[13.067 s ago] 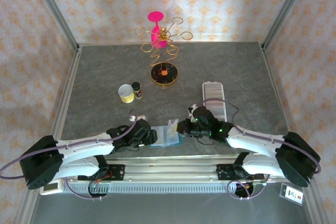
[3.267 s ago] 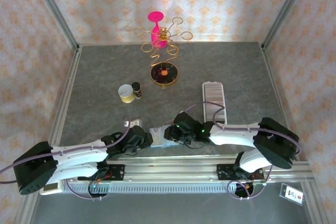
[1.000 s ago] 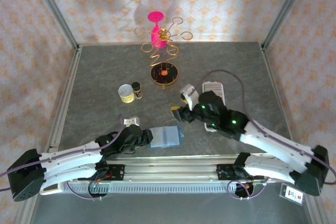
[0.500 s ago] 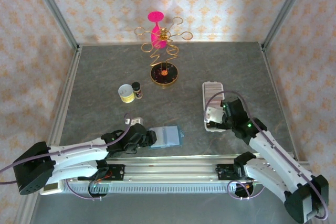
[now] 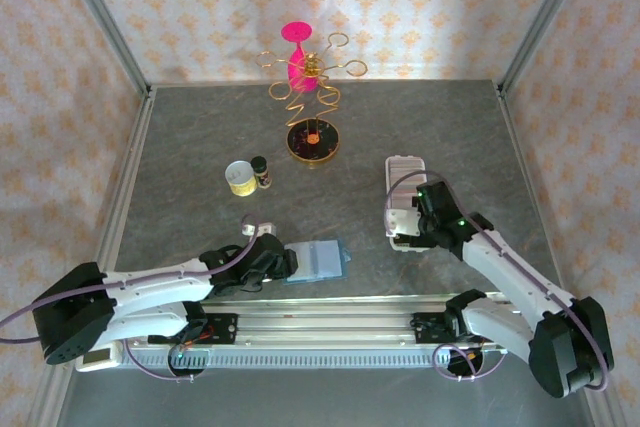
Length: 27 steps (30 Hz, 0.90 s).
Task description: Put the credit cards into the card holder
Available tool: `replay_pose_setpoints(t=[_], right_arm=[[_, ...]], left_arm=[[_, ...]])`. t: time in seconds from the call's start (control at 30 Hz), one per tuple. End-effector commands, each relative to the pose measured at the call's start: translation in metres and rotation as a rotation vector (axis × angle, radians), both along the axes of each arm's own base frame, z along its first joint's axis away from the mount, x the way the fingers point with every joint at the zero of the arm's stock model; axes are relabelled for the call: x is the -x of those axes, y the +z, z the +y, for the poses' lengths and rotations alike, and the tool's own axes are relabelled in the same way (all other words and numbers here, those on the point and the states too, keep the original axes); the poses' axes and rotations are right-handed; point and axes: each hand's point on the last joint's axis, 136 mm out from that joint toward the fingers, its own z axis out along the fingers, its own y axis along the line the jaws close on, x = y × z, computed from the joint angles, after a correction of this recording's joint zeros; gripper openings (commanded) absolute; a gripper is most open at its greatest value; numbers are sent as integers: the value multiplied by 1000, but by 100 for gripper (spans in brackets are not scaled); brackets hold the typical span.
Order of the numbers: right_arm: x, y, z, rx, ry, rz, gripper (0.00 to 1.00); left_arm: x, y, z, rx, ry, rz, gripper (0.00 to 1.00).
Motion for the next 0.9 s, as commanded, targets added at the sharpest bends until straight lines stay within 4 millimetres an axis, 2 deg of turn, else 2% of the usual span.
replay_pose_setpoints(t=[0.0, 0.3, 0.67, 0.87], right_arm=[[-8, 5, 5, 11, 31, -21, 71], [-10, -6, 7, 48, 53, -6, 68], [-4, -1, 0, 79, 51, -20, 33], [1, 4, -3, 76, 43, -26, 25]], left_arm=[[-3, 3, -15, 42, -32, -6, 59], [-1, -4, -20, 48, -48, 13, 56], [0, -5, -19, 46, -49, 20, 52], [1, -6, -18, 52, -45, 20, 50]])
